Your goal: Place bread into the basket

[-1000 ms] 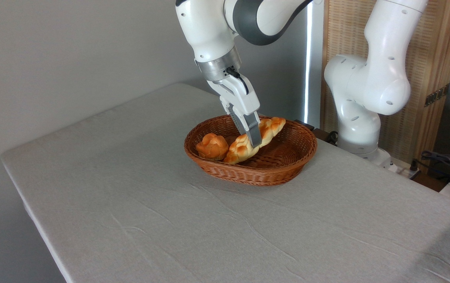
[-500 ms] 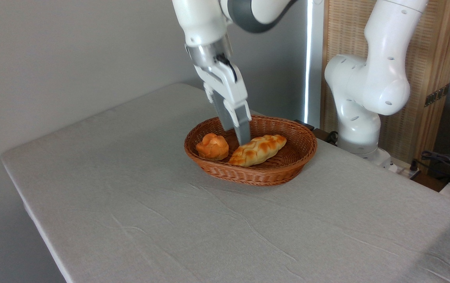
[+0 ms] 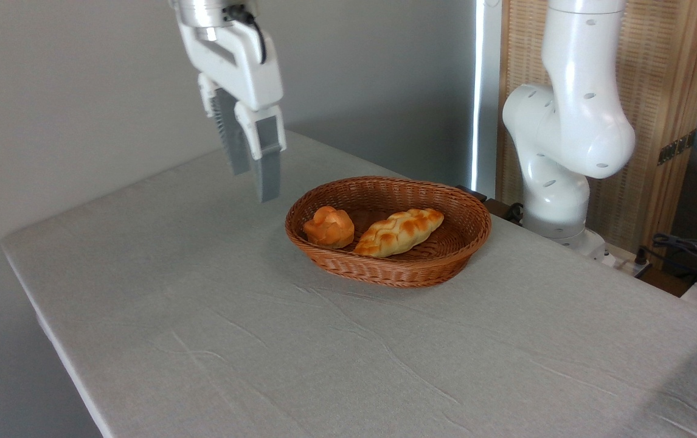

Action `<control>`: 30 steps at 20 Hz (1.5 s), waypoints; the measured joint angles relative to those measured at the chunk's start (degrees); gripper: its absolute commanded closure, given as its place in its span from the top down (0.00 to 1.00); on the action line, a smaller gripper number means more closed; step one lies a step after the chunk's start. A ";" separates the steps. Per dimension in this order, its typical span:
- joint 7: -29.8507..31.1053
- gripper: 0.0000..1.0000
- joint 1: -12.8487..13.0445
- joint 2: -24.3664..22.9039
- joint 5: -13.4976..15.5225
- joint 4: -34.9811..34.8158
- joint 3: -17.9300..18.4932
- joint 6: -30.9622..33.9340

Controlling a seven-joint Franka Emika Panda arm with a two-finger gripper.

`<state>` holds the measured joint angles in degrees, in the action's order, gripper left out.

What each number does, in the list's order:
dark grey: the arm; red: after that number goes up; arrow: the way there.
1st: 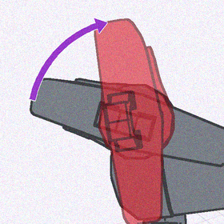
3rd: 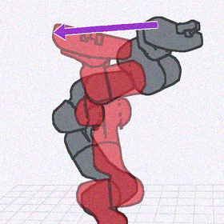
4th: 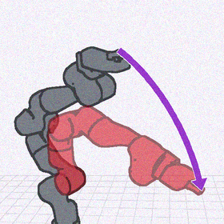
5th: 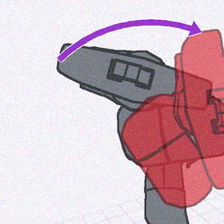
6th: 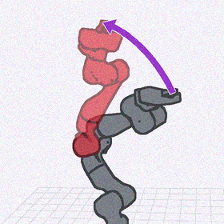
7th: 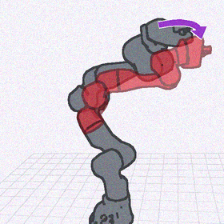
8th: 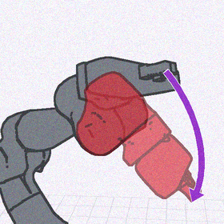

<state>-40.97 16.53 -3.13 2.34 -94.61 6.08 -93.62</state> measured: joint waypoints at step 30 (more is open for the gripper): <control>-0.60 1.00 -7.90 2.04 0.77 4.64 -1.26 3.50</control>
<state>-41.57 8.63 -1.09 3.11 -89.98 4.81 -90.12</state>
